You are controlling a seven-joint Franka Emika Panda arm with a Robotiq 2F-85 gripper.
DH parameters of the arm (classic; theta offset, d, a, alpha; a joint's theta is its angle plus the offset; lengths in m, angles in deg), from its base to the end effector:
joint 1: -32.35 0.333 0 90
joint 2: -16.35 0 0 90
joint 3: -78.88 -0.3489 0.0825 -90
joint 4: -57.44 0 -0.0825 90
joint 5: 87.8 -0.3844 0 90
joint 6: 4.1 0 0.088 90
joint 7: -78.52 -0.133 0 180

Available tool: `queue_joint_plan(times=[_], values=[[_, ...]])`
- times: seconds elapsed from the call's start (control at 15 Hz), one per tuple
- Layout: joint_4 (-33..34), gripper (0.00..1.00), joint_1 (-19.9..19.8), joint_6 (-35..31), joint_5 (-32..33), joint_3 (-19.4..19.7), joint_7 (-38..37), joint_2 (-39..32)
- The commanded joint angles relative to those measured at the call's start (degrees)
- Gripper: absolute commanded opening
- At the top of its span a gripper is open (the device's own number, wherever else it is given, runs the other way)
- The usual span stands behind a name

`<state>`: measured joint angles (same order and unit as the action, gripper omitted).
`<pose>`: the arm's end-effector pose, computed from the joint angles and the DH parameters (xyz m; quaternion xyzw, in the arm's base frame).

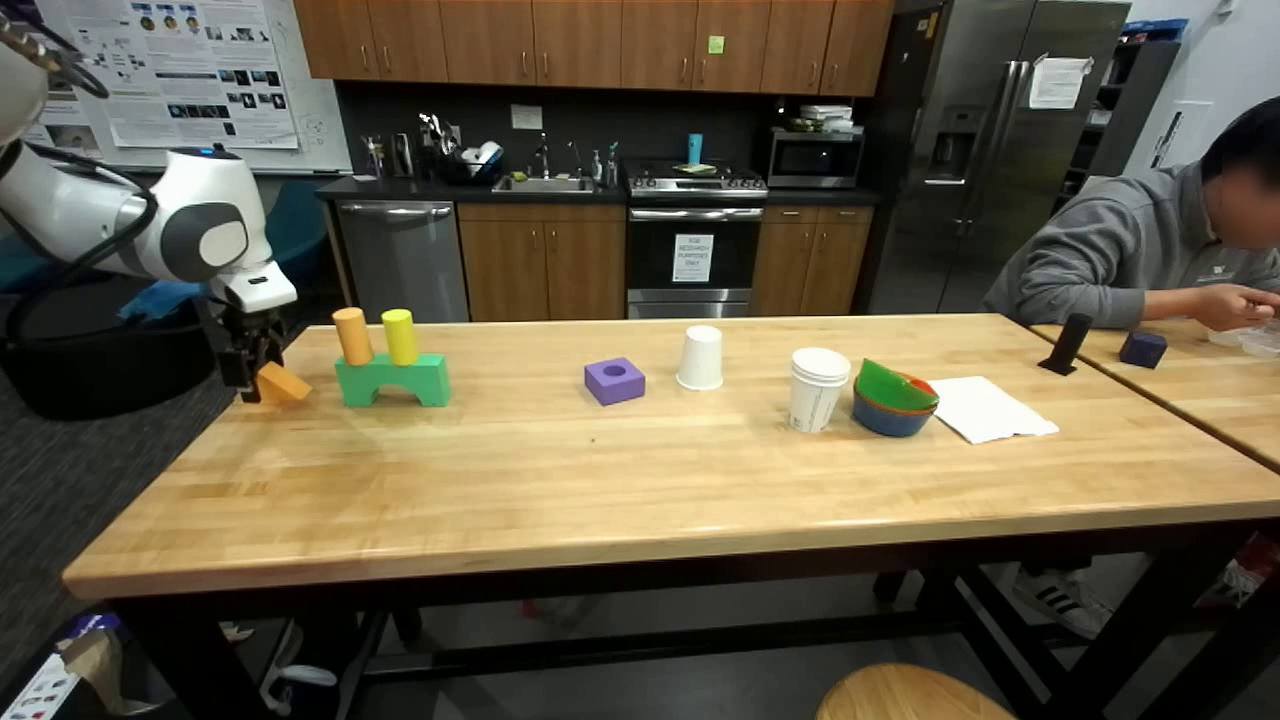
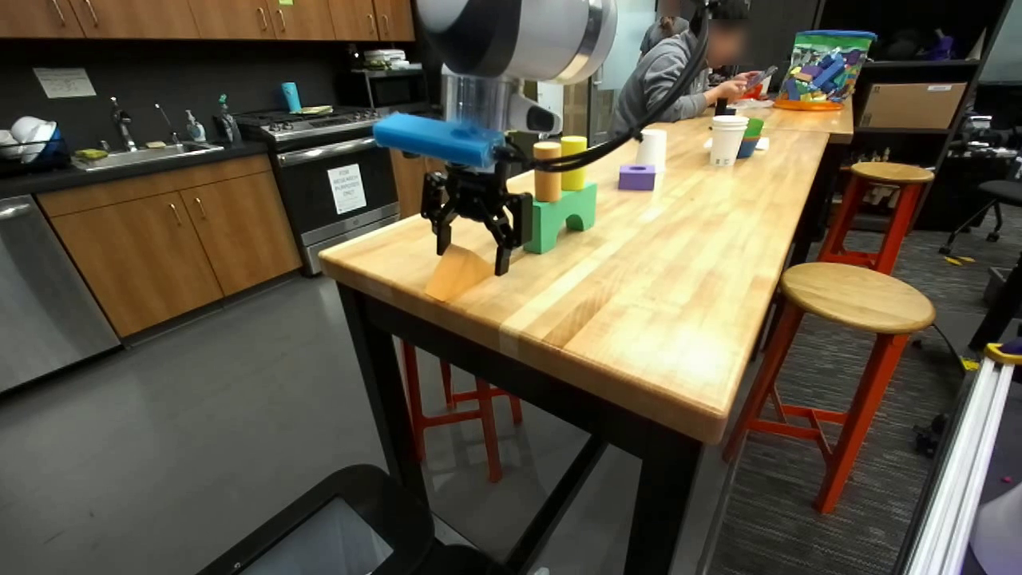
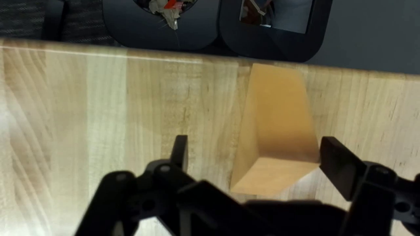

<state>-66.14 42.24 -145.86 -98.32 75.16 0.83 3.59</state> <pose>0.5661 0.1389 0.3103 -0.8054 0.5871 0.0153 0.0805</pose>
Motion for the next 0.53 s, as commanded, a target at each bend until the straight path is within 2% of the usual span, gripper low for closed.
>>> queue_joint_plan(times=[0.0, 0.27, 0.33, 0.4, 0.47], values=[[-0.6, 1.0, 0.5, 1.1, 2.6, 0.4, -2.4, 2.6], [-0.3, 1.0, 0.1, 1.4, 2.9, 0.0, -1.8, 3.0], [-0.2, 0.89, 0.0, 1.4, 2.5, -0.2, -1.5, 2.9], [-0.2, 0.89, -0.1, 1.5, 2.2, -0.3, -1.2, 2.9], [-0.2, 0.94, -0.1, 1.5, 2.2, -0.3, -1.2, 2.8]])
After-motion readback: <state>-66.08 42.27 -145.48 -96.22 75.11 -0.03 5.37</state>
